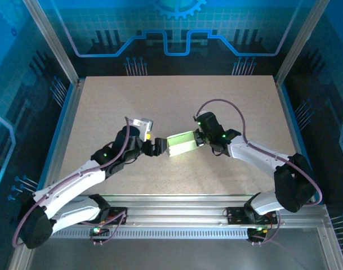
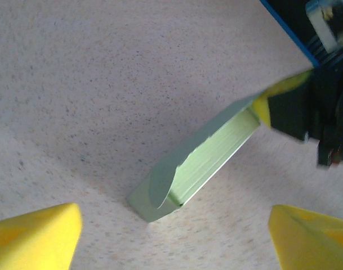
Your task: Fold the paper box
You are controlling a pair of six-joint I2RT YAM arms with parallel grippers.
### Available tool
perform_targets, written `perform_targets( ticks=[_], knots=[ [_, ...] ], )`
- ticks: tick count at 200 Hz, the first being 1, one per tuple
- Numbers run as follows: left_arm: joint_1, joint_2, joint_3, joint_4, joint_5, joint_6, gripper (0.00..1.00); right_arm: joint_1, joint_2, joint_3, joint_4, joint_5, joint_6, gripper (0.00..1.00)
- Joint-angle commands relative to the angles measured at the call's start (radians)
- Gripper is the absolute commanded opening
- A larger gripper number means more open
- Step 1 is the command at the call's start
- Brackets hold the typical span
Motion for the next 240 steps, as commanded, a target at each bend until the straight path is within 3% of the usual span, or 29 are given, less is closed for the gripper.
perform_targets(
  ticks=[1, 10, 22, 58, 105, 158, 192, 240],
  knots=[
    [-0.020, 0.096, 0.127, -0.242, -0.041, -0.073, 0.73, 0.017, 0.012, 0.013, -0.081, 0.035, 0.021, 0.00],
    [-0.019, 0.144, 0.179, -0.297, -0.045, -0.055, 0.63, 0.018, 0.009, 0.011, -0.081, 0.035, 0.024, 0.00],
    [-0.019, 0.207, 0.244, -0.365, -0.050, -0.025, 0.58, 0.019, 0.006, 0.008, -0.082, 0.032, 0.024, 0.00],
    [-0.020, 0.369, 0.428, -0.515, -0.037, 0.071, 0.49, 0.022, -0.008, 0.001, -0.078, 0.021, 0.027, 0.00],
    [-0.020, 0.496, 0.552, -0.560, -0.021, 0.100, 0.37, 0.022, -0.022, -0.005, -0.083, 0.020, 0.027, 0.00],
    [-0.022, 0.544, 0.578, -0.593, 0.011, -0.004, 0.36, 0.022, -0.019, 0.002, -0.091, 0.015, 0.022, 0.00],
    [-0.025, 0.553, 0.575, -0.579, 0.009, -0.032, 0.27, 0.022, -0.016, 0.005, -0.086, 0.010, 0.020, 0.00],
    [-0.024, 0.562, 0.591, -0.585, 0.016, -0.087, 0.25, 0.022, -0.025, -0.008, -0.083, 0.011, 0.025, 0.00]
  ],
)
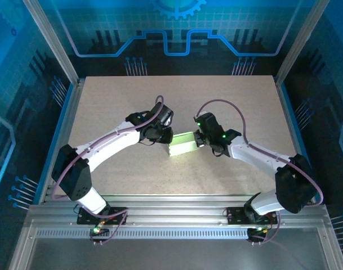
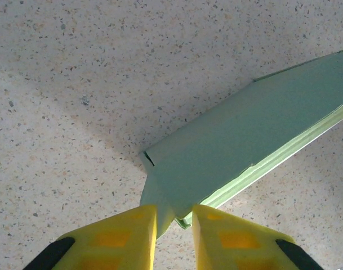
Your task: Fold the paper box
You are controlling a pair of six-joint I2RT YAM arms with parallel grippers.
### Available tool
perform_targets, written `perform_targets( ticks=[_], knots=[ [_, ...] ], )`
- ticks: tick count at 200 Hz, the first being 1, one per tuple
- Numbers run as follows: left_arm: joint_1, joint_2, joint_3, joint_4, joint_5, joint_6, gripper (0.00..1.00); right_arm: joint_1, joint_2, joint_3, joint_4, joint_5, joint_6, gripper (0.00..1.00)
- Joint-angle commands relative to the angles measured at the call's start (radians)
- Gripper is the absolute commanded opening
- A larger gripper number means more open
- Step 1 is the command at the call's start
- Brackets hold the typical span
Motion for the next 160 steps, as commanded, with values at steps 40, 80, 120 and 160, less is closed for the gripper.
perform_targets(
  ticks=[40, 80, 120, 160],
  knots=[
    [-0.004, -0.025, 0.003, -0.040, 0.057, 0.028, 0.45, 0.014, -0.012, -0.005, -0.056, 0.003, 0.007, 0.00],
    [-0.003, -0.026, 0.006, -0.070, 0.058, 0.087, 0.38, 0.015, -0.008, -0.002, -0.057, 0.000, 0.006, 0.00],
    [-0.004, 0.013, 0.032, -0.109, 0.050, 0.079, 0.36, 0.014, -0.013, -0.003, -0.059, -0.002, 0.009, 0.00],
    [-0.003, 0.030, 0.047, -0.095, 0.055, 0.043, 0.26, 0.015, -0.018, -0.006, -0.057, -0.004, 0.012, 0.00]
  ],
)
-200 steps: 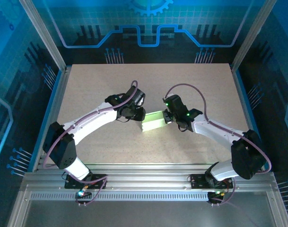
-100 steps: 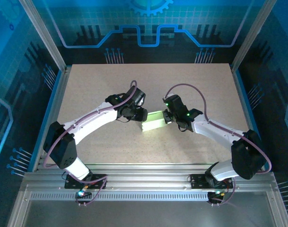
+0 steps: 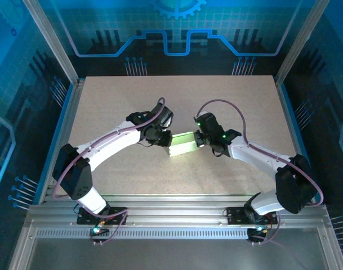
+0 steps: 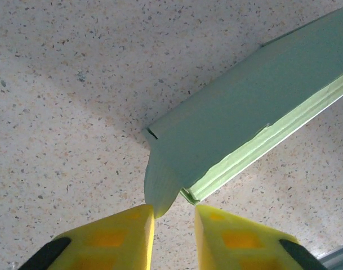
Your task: Fold the paper box
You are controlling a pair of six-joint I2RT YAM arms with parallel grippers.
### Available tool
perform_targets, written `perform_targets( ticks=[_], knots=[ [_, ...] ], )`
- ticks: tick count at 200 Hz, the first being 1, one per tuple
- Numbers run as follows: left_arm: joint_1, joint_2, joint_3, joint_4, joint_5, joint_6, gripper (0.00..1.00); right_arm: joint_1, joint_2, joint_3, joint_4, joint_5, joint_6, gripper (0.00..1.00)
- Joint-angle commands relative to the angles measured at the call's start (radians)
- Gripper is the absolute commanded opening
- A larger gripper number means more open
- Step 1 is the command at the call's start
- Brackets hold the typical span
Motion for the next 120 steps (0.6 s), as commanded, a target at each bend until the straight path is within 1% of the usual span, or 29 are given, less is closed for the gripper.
perform_targets(
  ticks=[1, 26, 47, 75, 84, 120],
  knots=[
    [-0.004, 0.018, 0.039, -0.023, 0.020, -0.022, 0.25, 0.015, -0.016, -0.005, -0.054, -0.004, 0.012, 0.00],
    [-0.003, 0.028, 0.034, -0.008, 0.019, -0.044, 0.24, 0.015, -0.022, -0.008, -0.054, -0.006, 0.012, 0.00],
    [-0.004, 0.030, 0.036, 0.005, 0.021, -0.071, 0.17, 0.014, -0.021, -0.009, -0.054, -0.007, 0.011, 0.00],
    [-0.005, 0.024, 0.037, 0.013, 0.013, -0.096, 0.13, 0.014, -0.023, -0.014, -0.050, -0.010, 0.014, 0.00],
    [-0.003, 0.024, 0.038, 0.011, 0.009, -0.100, 0.11, 0.015, -0.023, -0.014, -0.050, -0.011, 0.012, 0.00],
    [-0.004, 0.026, 0.045, 0.010, -0.010, -0.134, 0.07, 0.015, -0.023, -0.012, -0.050, -0.017, 0.014, 0.00]
  ],
)
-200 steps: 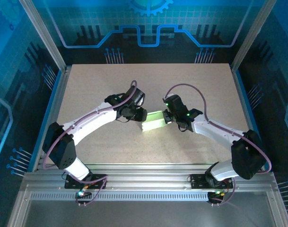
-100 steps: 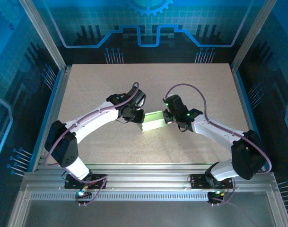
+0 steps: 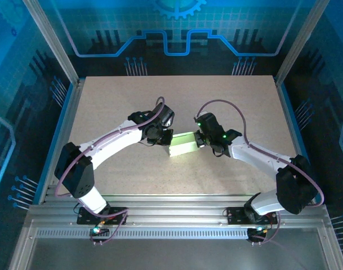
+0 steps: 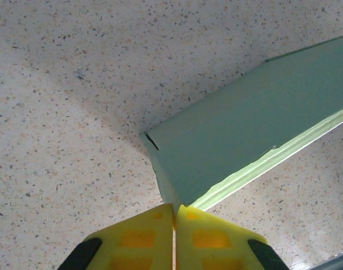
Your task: Fold the paper box
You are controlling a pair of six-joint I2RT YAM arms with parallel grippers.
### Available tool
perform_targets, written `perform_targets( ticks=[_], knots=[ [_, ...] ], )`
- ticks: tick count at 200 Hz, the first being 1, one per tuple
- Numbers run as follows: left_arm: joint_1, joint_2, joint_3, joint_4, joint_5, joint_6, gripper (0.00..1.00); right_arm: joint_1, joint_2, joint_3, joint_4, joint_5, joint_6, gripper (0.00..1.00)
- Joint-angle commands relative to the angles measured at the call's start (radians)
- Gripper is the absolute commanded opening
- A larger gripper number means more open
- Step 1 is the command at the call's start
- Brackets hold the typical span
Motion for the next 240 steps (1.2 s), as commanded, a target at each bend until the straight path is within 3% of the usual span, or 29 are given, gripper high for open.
perform_targets(
  ticks=[1, 43, 127, 176, 240],
  knots=[
    [-0.003, 0.005, 0.034, 0.001, -0.008, -0.048, 0.07, 0.014, -0.017, -0.012, -0.041, -0.012, 0.013, 0.00],
    [-0.004, 0.020, 0.059, -0.004, -0.007, -0.082, 0.00, 0.016, -0.014, -0.018, -0.034, -0.011, 0.013, 0.00],
    [0.021, 0.062, 0.103, -0.026, 0.058, -0.138, 0.00, 0.034, -0.017, -0.029, -0.015, 0.017, -0.003, 0.00],
    [0.077, 0.025, 0.051, 0.039, 0.172, -0.166, 0.00, 0.037, -0.015, -0.036, -0.012, 0.026, -0.010, 0.00],
    [0.080, 0.034, 0.027, 0.059, 0.175, -0.145, 0.00, 0.038, -0.016, -0.035, -0.011, 0.026, -0.010, 0.00]
  ],
)
